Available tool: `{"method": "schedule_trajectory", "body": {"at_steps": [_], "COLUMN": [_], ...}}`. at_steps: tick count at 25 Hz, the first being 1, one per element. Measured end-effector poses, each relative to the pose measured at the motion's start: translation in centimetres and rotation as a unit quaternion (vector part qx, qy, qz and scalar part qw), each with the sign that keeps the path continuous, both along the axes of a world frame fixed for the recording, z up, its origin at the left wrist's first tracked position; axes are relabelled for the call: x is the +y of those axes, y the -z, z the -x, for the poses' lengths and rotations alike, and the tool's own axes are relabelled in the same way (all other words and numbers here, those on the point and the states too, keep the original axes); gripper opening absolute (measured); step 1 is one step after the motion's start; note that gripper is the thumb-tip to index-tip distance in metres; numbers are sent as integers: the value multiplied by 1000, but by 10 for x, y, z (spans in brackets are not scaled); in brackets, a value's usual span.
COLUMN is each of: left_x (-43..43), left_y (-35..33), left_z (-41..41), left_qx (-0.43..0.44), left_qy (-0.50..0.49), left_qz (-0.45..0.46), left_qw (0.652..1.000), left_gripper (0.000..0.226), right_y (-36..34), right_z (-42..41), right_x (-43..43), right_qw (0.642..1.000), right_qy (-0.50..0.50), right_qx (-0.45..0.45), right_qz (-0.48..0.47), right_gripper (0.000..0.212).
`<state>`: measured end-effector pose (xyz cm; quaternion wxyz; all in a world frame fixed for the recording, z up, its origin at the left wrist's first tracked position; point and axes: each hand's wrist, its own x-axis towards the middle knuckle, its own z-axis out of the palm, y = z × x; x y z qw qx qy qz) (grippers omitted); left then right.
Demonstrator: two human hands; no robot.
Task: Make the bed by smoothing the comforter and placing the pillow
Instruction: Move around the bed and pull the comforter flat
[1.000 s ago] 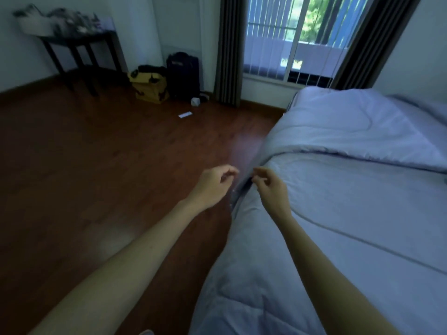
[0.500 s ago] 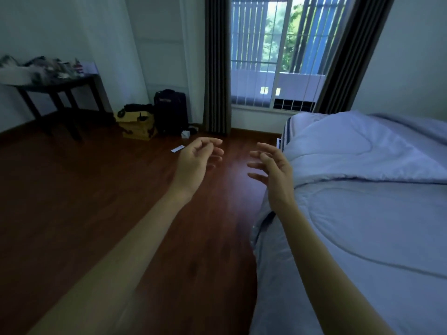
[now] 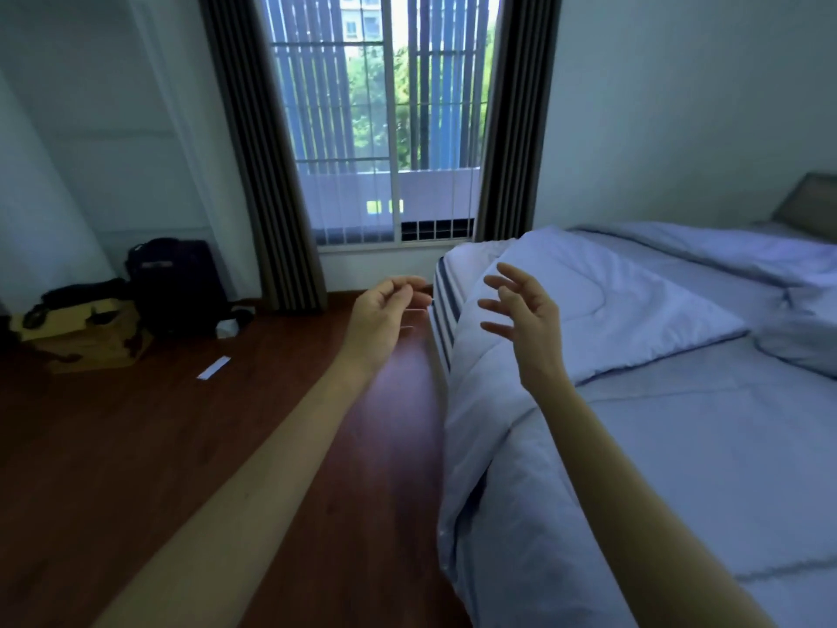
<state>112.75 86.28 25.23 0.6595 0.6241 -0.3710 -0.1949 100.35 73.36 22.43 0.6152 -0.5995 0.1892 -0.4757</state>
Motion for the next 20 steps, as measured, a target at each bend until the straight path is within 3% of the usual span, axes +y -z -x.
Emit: {"method": "schedule_trajectory", "body": {"at_steps": [8,15,20], "left_x": [-139,-277,-379], "left_y": [-20,-13,-14], "left_z": [-141,-256,-297], "left_qx": [-1,-56,-99], "left_qy": [59,165,275], "left_qz": [14,-5,-31], "left_qw": [998,985,956], "left_gripper": [27,23,24], "right_y": [-30,-10,2], "right_z": [-125,-215,-237], "right_x": [-113,-223,-280], "right_qw": [998,982,955], "right_qy": [56,188,297], "right_qx": [7,1,2], "right_qz": [30,14,-9], "right_gripper": [24,24,25]}}
